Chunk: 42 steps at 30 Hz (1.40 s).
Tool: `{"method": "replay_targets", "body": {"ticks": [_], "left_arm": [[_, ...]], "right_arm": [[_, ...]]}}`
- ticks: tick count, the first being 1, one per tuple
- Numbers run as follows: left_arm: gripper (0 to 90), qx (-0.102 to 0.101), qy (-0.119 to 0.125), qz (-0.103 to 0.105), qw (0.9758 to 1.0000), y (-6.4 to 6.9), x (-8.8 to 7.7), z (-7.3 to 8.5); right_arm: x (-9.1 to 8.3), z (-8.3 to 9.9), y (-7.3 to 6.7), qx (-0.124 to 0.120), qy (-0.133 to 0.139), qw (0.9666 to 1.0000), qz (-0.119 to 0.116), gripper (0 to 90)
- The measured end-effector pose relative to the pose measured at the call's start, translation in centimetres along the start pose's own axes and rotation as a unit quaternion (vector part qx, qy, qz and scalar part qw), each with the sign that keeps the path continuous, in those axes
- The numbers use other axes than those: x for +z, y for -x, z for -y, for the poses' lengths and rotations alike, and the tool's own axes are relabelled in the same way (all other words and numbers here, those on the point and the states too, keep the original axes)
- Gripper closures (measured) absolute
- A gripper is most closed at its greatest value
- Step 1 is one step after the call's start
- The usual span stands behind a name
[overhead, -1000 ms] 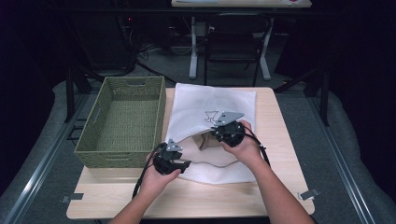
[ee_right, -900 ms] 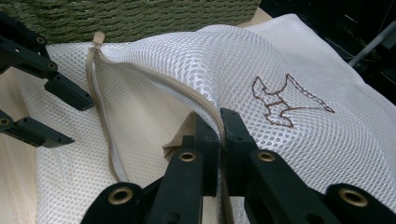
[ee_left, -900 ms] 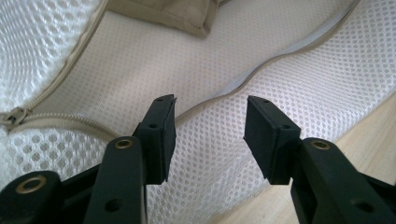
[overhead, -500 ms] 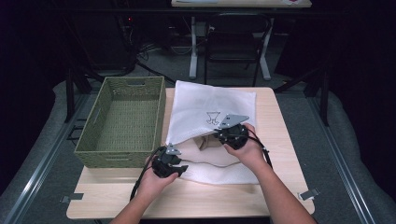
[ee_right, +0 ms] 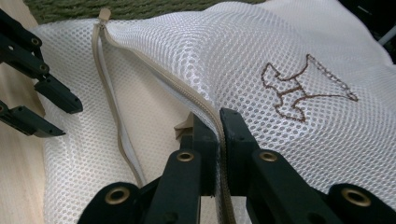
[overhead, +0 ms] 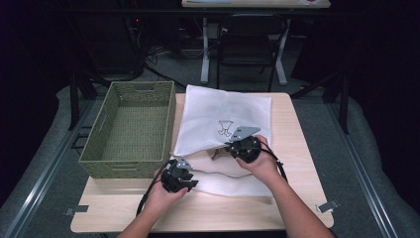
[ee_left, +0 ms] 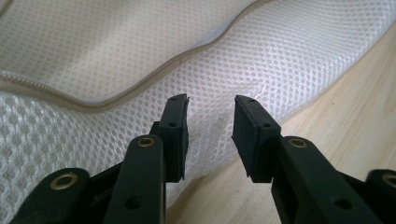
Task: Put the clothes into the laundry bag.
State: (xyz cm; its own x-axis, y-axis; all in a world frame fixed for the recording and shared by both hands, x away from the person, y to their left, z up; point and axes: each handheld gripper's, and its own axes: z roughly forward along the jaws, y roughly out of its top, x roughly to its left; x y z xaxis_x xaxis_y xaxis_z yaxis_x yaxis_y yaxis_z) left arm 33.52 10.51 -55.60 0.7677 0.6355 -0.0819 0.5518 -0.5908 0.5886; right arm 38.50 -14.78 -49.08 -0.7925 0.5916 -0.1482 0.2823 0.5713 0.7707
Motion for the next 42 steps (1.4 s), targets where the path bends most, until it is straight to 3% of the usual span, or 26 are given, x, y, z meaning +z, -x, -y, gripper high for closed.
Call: {"method": "replay_targets", "body": {"ticks": [11,16,28,42], "left_arm": [[58.7,-0.001,0.025,-0.02,0.9995,0.4,-0.2,-0.4],[57.8,-0.002,0.028,-0.007,0.9996,0.4,-0.2,-0.5],[54.3,0.003,0.037,-0.012,0.9992,0.3,-0.5,-0.4],[53.1,-0.004,0.047,-0.021,0.9987,0.0,-0.8,-0.3]], "right_arm": [[1.5,1.2,-0.3,-0.001,-0.023,0.9996,-0.014,85.7],[2.2,1.7,-0.7,-0.001,-0.037,0.9991,-0.019,85.1],[4.0,3.0,-1.1,-0.013,-0.068,0.9973,-0.026,85.0],[5.4,4.1,-1.5,-0.013,-0.092,0.995,-0.036,84.5]]}}
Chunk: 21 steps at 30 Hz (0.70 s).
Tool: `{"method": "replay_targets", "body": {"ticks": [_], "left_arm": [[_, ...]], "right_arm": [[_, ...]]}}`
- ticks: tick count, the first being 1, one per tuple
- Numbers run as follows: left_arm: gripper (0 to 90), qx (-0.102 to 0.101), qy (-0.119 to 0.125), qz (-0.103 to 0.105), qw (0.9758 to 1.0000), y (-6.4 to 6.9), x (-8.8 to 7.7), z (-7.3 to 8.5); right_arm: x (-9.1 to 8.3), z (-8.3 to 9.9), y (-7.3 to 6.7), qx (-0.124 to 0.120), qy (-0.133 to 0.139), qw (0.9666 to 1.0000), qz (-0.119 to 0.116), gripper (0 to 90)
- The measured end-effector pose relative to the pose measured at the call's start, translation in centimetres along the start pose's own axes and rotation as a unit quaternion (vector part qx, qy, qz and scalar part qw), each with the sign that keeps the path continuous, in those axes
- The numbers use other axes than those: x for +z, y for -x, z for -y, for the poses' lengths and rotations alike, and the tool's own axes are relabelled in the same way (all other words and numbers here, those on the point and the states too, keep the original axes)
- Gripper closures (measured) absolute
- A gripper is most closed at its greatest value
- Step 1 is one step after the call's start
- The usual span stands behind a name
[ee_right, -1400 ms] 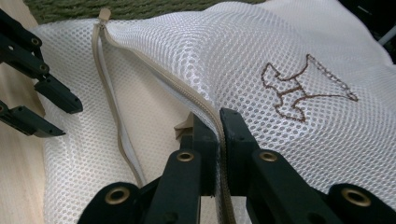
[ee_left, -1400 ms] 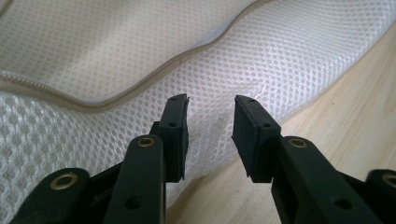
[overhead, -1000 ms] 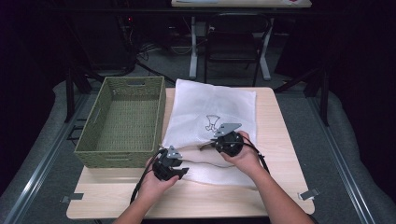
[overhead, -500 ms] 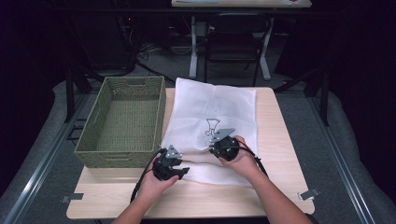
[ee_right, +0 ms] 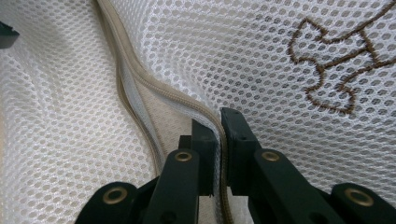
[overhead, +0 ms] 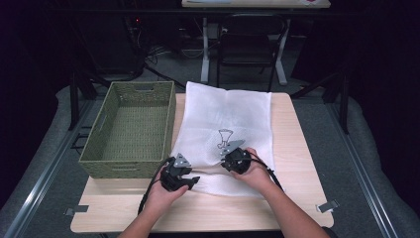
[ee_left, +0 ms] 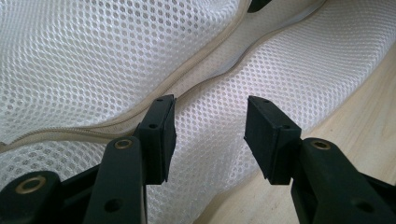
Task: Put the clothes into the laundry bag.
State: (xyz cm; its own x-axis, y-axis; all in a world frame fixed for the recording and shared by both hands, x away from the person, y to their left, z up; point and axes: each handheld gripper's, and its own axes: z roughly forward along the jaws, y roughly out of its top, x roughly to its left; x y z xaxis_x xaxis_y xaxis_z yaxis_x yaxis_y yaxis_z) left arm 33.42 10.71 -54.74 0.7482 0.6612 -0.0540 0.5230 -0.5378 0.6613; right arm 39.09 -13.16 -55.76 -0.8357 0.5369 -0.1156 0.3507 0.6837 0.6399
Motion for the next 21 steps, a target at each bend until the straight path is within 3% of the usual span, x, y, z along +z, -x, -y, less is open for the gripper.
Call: {"method": "replay_targets", "body": {"ticks": [13,21], "left_arm": [[51.9,-0.006,0.004,-0.002,1.0,-0.23,-0.24,0.04],[51.0,-0.006,0.003,-0.004,1.0,-0.2,-0.16,0.04]], "right_arm": [[0.44,0.25,0.06,0.004,-0.002,1.0,-0.005,82.1],[0.36,0.21,0.05,0.007,0.002,0.9999,-0.007,72.5]]}}
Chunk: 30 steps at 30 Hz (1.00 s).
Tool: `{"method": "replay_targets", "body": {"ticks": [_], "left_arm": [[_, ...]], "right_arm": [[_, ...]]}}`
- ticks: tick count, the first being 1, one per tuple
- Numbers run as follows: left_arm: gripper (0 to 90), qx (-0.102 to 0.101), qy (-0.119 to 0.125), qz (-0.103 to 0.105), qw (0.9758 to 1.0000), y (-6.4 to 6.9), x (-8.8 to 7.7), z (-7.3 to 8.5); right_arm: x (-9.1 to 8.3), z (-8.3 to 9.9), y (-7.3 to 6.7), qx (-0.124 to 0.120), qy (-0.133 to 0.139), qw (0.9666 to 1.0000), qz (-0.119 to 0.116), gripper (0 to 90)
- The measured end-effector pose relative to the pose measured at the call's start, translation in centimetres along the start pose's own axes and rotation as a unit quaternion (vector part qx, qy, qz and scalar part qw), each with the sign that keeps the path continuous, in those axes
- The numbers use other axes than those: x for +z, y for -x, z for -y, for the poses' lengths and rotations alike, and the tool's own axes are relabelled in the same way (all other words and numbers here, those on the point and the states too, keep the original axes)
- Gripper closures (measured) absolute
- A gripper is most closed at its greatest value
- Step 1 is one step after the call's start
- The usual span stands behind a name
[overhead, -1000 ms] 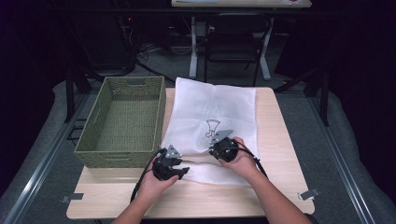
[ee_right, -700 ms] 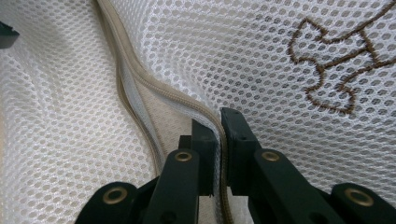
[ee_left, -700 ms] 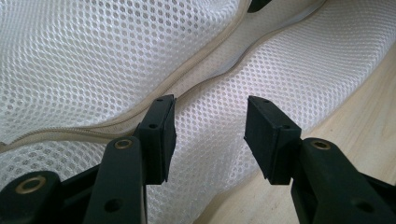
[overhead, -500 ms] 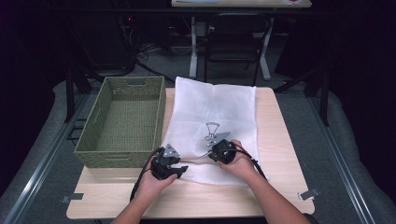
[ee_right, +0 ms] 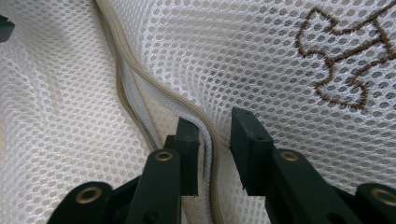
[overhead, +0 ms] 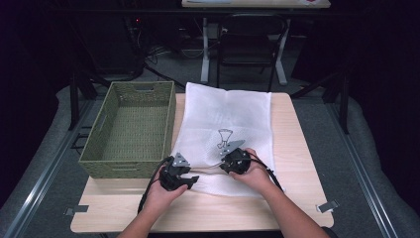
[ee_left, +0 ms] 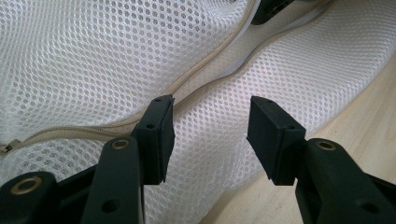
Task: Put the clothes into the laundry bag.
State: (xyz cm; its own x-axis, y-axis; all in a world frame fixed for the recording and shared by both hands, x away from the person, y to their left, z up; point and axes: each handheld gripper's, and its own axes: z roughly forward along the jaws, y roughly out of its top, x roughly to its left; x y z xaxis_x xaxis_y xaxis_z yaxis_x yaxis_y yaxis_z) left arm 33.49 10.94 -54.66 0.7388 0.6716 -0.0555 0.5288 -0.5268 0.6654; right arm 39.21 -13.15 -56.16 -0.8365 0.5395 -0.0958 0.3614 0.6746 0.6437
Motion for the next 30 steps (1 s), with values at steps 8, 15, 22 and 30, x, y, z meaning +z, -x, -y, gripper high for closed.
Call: {"method": "replay_targets", "body": {"ticks": [8,15,22,30], "left_arm": [[50.7,0.002,-0.003,-0.002,1.0,-0.11,0.01,0.03],[50.1,0.001,-0.004,-0.003,1.0,-0.11,0.05,0.04],[49.3,0.0,-0.005,-0.004,1.0,-0.11,0.05,0.05],[48.4,-0.002,-0.008,-0.002,1.0,-0.1,0.16,0.06]], "right_arm": [[-0.01,0.06,0.26,0.012,0.004,0.9998,-0.017,58.1],[0.35,0.05,0.1,0.005,-0.003,0.9997,-0.024,49.5],[0.49,0.04,-0.03,0.006,-0.004,0.9997,-0.023,47.6],[0.63,0.08,-0.11,0.004,-0.008,0.9997,-0.024,45.9]]}}
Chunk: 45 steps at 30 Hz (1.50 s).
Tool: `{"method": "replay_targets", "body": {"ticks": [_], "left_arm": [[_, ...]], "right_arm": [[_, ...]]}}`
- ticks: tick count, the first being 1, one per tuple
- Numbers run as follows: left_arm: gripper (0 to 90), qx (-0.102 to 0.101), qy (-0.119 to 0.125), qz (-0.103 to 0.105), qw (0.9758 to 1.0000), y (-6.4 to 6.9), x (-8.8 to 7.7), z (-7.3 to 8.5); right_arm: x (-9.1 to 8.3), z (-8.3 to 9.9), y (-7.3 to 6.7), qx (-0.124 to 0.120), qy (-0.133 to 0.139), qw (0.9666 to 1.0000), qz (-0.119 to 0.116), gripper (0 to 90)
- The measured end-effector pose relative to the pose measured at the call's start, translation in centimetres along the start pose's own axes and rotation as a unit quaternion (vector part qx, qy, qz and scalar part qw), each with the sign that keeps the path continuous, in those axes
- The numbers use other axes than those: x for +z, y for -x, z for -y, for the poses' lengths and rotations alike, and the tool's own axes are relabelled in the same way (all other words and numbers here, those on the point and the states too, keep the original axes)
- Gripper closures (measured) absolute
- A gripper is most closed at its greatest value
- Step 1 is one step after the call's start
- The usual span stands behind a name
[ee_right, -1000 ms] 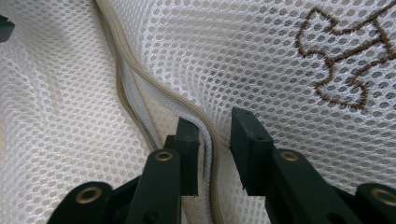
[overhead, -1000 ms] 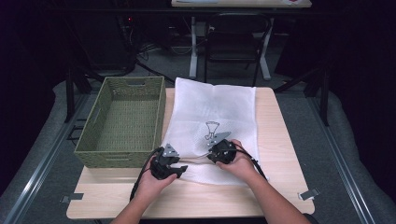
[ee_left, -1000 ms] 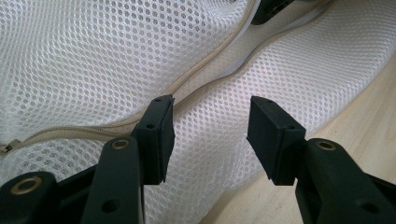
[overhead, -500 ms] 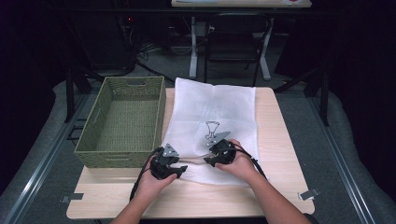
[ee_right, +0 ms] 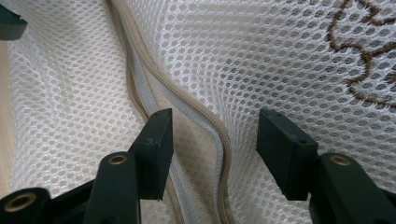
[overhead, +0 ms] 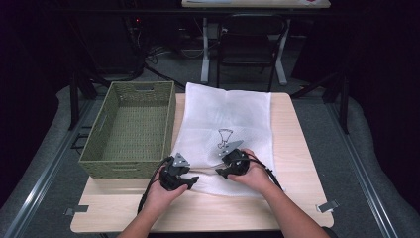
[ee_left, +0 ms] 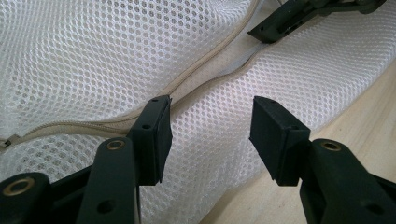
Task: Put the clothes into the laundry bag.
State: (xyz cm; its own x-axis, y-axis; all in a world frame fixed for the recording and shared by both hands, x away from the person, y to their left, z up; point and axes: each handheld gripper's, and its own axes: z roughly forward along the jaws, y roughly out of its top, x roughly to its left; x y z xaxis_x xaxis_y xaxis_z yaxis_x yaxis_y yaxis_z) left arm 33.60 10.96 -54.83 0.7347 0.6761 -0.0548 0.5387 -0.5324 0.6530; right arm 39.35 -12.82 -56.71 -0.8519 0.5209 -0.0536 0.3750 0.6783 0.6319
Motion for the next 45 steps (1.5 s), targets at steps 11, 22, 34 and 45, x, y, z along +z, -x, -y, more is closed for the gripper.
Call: {"method": "replay_targets", "body": {"ticks": [11,22,34,45], "left_arm": [[45.2,-0.002,0.004,-0.002,1.0,-0.2,-0.2,0.0],[43.6,-0.005,0.005,-0.009,0.9999,-0.2,-0.1,0.1],[43.6,-0.007,0.008,-0.008,0.9999,-0.3,-0.3,0.1],[42.7,-0.01,0.011,-0.011,0.9998,-0.4,-0.4,0.1]], "right_arm": [[-0.5,-0.5,-0.7,-0.016,-0.001,0.9999,0.006,44.2],[-2.9,-2.0,-1.2,-0.012,0.033,0.9991,0.021,44.2],[-5.5,-2.6,-0.4,0.004,0.068,0.9971,0.033,44.2],[-6.9,-2.8,0.0,0.013,0.091,0.9947,0.045,44.2]]}}
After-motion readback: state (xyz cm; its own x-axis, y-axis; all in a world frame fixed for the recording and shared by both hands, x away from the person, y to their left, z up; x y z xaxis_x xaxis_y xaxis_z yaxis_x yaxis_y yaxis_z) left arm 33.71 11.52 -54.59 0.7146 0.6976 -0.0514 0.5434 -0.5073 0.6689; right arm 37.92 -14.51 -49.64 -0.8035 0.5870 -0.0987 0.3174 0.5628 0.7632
